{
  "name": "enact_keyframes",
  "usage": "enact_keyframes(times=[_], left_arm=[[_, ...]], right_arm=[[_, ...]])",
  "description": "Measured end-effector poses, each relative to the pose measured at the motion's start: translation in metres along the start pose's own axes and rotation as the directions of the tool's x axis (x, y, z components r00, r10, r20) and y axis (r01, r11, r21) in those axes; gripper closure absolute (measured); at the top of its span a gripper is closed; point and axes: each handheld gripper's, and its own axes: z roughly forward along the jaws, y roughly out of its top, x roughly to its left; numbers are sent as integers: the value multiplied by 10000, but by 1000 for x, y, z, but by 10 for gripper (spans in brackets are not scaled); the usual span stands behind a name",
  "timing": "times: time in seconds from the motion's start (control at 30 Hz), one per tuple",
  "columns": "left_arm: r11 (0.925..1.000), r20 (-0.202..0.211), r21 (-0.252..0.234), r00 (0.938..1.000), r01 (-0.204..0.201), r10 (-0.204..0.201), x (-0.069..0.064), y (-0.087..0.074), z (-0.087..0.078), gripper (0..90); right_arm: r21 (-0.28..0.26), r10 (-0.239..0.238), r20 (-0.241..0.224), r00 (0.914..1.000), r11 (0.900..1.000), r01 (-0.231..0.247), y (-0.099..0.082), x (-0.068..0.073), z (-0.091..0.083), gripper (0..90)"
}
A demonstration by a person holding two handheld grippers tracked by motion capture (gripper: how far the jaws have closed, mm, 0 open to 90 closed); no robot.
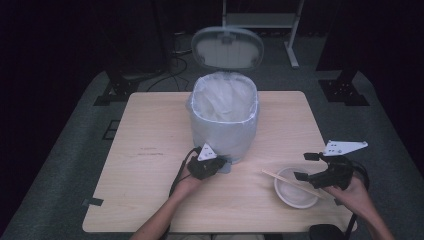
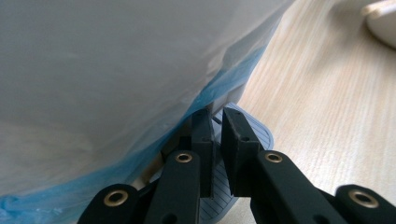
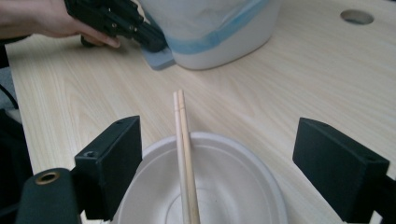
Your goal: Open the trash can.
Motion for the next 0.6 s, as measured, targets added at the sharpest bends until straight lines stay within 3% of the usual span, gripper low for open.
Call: enact_keyframes(times=[0.6], left_arm=[[9999, 3, -61, 9999, 111, -111, 0, 0, 0, 839]], right_arm=[[509, -132, -269, 9995, 9986, 146, -17, 5, 13, 172]])
